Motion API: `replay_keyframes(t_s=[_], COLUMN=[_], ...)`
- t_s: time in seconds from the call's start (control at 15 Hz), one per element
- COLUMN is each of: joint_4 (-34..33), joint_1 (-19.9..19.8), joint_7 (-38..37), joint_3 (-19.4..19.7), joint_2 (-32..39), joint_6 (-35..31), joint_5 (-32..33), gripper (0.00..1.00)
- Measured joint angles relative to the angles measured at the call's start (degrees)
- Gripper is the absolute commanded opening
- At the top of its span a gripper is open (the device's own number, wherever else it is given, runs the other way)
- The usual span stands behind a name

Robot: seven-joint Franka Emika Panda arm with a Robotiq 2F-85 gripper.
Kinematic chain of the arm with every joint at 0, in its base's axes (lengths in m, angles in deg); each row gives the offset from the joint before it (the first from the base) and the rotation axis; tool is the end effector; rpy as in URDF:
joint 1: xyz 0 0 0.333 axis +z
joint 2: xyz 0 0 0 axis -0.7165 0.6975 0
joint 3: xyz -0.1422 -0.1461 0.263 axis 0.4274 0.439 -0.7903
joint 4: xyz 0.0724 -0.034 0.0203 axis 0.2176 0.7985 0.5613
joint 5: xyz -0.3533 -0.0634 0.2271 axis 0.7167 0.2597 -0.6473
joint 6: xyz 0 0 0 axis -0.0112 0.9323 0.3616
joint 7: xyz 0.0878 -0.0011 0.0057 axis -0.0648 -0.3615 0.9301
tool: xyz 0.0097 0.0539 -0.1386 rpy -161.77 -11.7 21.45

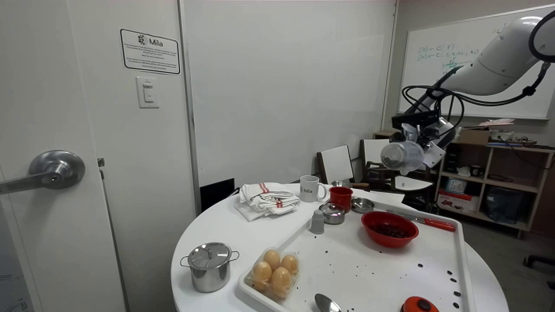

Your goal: Pour the contents in the clear jug into the red bowl

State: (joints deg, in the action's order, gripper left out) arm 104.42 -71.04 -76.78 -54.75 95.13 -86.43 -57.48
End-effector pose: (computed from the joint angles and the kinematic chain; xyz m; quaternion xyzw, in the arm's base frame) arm 0.5792 -0.1966 0.1643 -0.3772 0.4440 0.6750 0.4527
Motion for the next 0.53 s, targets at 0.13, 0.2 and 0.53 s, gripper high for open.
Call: replay_keyframes(t_s=[0.13,0.2,0.53], joint_4=[-0.4,-0.6,-1.7], joint_1=[0.0,0.0,-0.2], joint_7=[-0.3,-0.5,-2.1], joint_3=[0.0,0.0,-0.1], joint_2=[0.4,0.6,1.6], joint_6=[0.7,1.0,3.3], joint_5=[-0.6,-0.9,-1.8], gripper=[0.09,0.09,0.09])
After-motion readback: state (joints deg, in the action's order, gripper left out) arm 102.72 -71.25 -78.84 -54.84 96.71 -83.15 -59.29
